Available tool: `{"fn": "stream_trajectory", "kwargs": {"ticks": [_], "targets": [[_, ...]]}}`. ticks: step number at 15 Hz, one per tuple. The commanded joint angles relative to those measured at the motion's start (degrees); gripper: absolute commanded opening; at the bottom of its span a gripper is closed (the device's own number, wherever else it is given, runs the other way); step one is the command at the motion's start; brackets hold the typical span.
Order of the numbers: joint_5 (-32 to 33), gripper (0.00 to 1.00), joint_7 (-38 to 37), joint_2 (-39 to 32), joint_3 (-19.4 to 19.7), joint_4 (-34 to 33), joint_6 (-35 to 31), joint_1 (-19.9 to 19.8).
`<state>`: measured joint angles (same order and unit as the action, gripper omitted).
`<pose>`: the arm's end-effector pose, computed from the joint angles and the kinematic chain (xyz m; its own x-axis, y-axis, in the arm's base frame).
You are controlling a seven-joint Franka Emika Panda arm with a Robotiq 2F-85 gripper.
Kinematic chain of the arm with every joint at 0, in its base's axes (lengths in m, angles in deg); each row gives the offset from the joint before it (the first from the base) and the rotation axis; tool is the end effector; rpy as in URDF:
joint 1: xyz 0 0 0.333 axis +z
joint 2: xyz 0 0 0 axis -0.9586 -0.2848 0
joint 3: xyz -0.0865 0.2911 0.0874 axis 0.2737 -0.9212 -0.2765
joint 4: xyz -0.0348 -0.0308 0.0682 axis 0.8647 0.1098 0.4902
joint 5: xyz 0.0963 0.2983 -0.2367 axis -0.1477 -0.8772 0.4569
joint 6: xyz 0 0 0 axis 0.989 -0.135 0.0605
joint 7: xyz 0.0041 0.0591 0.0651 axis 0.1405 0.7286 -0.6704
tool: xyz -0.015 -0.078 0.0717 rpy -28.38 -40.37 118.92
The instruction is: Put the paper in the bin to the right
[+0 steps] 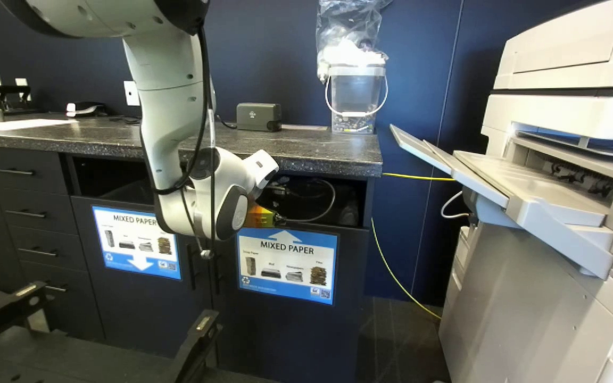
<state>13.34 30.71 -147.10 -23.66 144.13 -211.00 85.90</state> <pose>0.6280 0.0379 0.0160 0.5058 0.1035 0.8564 -0.0397 -0.9889 0.1430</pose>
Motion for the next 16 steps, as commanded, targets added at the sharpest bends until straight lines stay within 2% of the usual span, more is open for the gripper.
{"fn": "stream_trajectory", "kwargs": {"ticks": [1,6,16], "targets": [[1.4,0.13,0.1,-5.7,-1.2,-8.0,-2.6,-1.9],[2.8,0.12,-0.2,-9.9,-2.3,-13.2,-2.9,-3.4],[1.7,0.11,1.1,-13.9,-2.4,-19.8,-2.4,-3.6]]}}
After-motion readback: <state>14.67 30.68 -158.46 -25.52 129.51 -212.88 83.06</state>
